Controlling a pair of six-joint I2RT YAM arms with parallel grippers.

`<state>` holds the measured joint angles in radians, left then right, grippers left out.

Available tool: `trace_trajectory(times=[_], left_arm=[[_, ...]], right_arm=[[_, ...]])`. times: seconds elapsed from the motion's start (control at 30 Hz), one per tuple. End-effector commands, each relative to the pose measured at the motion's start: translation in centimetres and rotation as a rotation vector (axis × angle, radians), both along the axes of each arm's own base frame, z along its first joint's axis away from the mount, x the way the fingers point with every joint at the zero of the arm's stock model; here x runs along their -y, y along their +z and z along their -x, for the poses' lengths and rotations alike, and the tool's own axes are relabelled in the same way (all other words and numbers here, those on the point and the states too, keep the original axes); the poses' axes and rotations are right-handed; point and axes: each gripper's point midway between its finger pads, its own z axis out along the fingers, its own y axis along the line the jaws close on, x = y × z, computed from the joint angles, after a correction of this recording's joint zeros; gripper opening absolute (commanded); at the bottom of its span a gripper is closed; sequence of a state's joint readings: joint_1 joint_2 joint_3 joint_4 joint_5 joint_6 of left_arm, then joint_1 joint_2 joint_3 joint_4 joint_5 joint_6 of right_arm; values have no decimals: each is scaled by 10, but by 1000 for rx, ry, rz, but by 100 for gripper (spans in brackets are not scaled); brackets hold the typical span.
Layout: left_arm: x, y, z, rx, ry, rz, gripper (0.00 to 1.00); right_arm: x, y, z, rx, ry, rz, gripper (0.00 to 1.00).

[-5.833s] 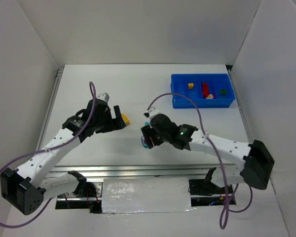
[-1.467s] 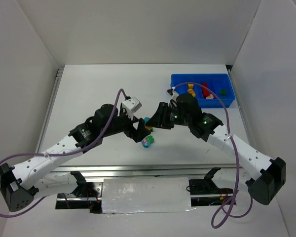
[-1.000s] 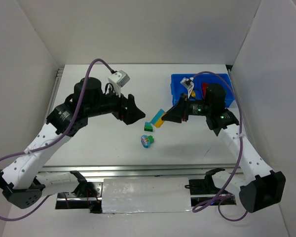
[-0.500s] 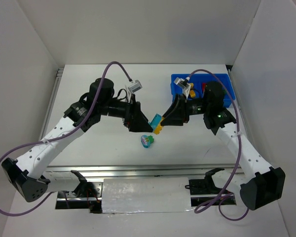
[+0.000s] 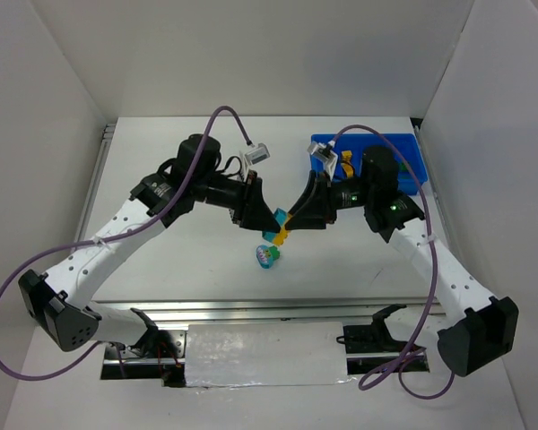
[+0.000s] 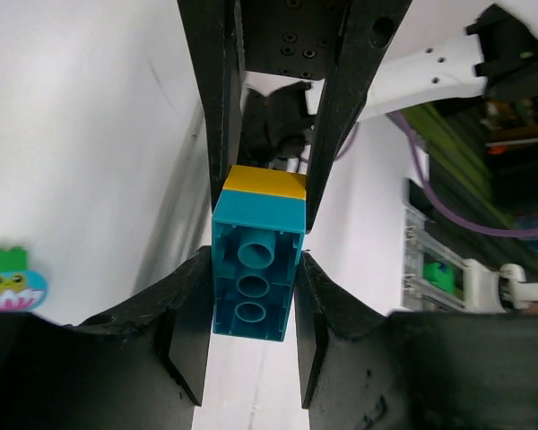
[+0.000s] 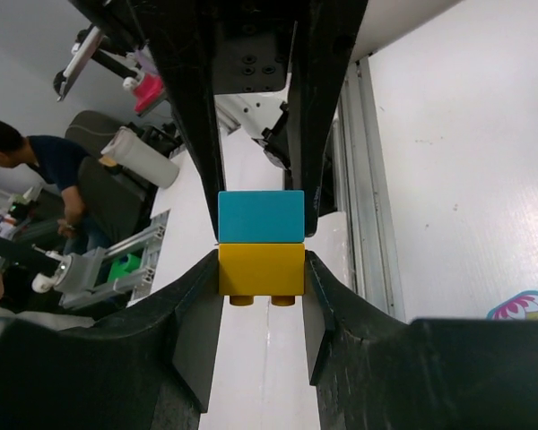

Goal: Sort the legos into containers by color

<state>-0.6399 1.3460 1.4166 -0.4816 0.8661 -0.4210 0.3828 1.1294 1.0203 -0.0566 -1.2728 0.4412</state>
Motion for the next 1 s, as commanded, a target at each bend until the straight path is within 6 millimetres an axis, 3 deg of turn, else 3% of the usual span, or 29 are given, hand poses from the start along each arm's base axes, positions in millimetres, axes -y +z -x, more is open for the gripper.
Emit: trace_trajectory(times=[0.0, 0.07, 0.13, 0.17, 0.33, 0.37, 0.4, 0.43, 0.53, 0.6, 0.63, 0.7, 0.73, 0.87, 0.93, 0.97], left_arm=[[-5, 25, -22, 142, 91, 7, 0], [-28, 33, -42, 180, 215, -12, 0], [-48, 44, -52, 193, 285, 18, 0], [-67, 47, -68, 199, 352, 24, 0], [-94, 53, -88, 207, 443, 20, 0], [-101, 46, -97, 207, 503, -17, 0], [-105, 40, -101, 208, 528, -42, 0], [-113, 34, -111, 213, 597, -80, 0], [-123, 16, -119, 202, 666, -138, 0], [-125, 5, -120, 196, 666, -164, 0], [-127, 3, -120, 194, 668, -174, 0], [-130, -6, -123, 188, 688, -204, 0], [-131, -8, -124, 186, 695, -211, 0], [-135, -14, -132, 175, 738, -225, 0], [-134, -18, -133, 163, 738, -223, 0], [-132, -20, -134, 151, 738, -218, 0]], right_arm=[[2, -20, -14, 28, -51, 80, 0], [6, -41, -27, -11, -108, 116, 0], [12, -65, -55, -77, -258, 127, 0], [16, -78, -59, -115, -300, 137, 0], [31, -83, -102, -181, -484, 154, 0], [50, -92, -133, -221, -693, 238, 0], [67, -98, -152, -275, -854, 280, 0], [107, -101, -187, -269, -1142, 348, 0], [168, -108, -216, -335, -1455, 490, 0], [188, -99, -243, -304, -1565, 552, 0], [209, -107, -245, -312, -1653, 642, 0], [224, -110, -271, -318, -1720, 727, 0], [237, -118, -274, -334, -1750, 787, 0], [252, -132, -307, -319, -1781, 858, 0], [254, -125, -320, -295, -1797, 842, 0], [256, -136, -327, -304, -1784, 869, 0]])
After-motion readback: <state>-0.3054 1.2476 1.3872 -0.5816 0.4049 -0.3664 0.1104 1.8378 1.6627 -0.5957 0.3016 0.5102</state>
